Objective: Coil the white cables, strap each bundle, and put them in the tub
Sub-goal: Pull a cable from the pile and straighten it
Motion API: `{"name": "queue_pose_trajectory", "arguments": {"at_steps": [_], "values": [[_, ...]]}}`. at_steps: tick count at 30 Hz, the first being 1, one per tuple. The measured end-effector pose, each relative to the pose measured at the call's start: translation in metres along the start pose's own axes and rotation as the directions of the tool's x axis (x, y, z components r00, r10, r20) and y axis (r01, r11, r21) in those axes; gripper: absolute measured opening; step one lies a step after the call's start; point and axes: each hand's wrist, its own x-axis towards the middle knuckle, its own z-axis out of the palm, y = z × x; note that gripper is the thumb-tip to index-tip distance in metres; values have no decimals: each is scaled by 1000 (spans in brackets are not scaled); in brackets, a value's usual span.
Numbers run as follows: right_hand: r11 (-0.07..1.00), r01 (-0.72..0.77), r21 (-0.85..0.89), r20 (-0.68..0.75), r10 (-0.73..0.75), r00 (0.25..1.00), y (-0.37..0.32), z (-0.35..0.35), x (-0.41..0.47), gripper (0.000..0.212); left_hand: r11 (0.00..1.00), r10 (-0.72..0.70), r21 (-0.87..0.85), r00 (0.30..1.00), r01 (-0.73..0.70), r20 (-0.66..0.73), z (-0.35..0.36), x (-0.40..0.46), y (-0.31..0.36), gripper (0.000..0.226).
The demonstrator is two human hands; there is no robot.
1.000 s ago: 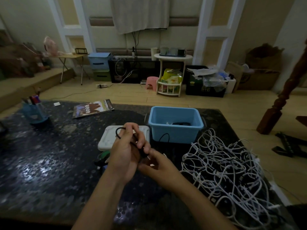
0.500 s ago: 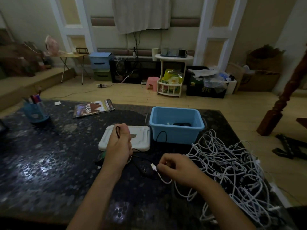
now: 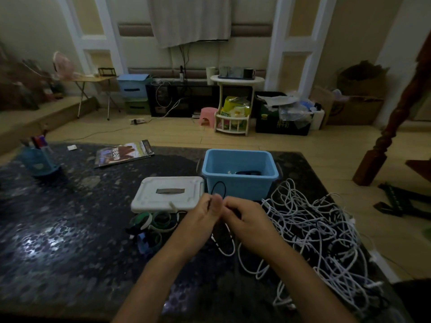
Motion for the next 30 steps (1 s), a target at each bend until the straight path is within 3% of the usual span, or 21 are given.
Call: {"name": "queue_pose_trajectory", "arguments": {"at_steps": [4, 7, 9, 12, 14, 17, 21, 25, 30], "values": [[936, -175, 305, 2, 183, 983, -9, -15, 1, 49, 961, -19, 275, 992, -16, 122, -6, 1, -11, 44], [852, -251, 459, 53, 256, 965, -9, -28, 1, 55, 936, 22, 349, 999, -37, 47, -4, 3, -15, 16], [849, -216, 483, 71, 208, 976, -8, -31, -1, 47, 948, -15, 319, 1000, 21, -22, -2, 4, -14, 16], [871, -179, 457, 49, 176, 983, -3, -30, -1, 35, 966, -78, 236, 989, 107, -129, 2, 6, -9, 18], [922, -171, 348, -24, 191, 981, 6, -26, 0, 27, 986, -107, 107, 981, 125, -159, 4, 6, -6, 21], [984, -172, 48, -177, 178, 968, 12, -15, -1, 27, 995, -95, 5, 992, 96, -89, 11, 6, -3, 24], [974, -196, -112, -229, 167, 959, 11, -6, -3, 41, 994, -36, -107, 998, 30, -57, 15, 2, 2, 33], [974, -215, -77, -112, 206, 972, 20, -7, -1, 43, 972, -53, -230, 998, 46, -24, 9, -2, 4, 38], [963, -232, 136, 59, 226, 972, 22, -11, -4, 32, 941, -50, -338, 978, -22, -204, 0, 4, 1, 51]]}}
